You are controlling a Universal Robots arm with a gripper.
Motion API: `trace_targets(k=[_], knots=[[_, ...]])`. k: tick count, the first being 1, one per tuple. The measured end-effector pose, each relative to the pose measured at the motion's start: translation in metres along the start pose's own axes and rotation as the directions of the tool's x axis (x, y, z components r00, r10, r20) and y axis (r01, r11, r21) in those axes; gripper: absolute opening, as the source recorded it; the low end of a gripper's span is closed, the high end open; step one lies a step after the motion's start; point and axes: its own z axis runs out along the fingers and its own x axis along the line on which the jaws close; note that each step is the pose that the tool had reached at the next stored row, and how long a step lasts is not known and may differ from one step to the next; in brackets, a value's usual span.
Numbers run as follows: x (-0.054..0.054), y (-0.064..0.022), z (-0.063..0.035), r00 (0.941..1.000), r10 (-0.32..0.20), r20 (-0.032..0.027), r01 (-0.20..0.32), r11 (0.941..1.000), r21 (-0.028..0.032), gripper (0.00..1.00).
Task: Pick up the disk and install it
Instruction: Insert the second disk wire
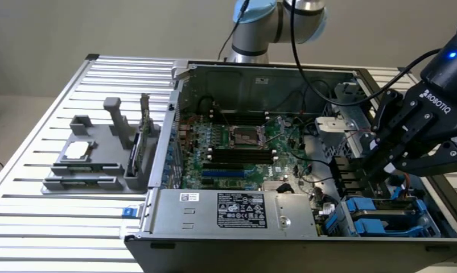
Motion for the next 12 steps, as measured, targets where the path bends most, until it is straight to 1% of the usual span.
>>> trace_targets(k=[8,12], knots=[[0.0005,-0.0002,-0.0002,1.0000,0.000,0.0003,0.000,1.0000,-0.0001,0.30],[0.0083,-0.0006,-0.0011,1.0000,0.000,0.0000,0.000,1.0000,-0.0001,0.30]])
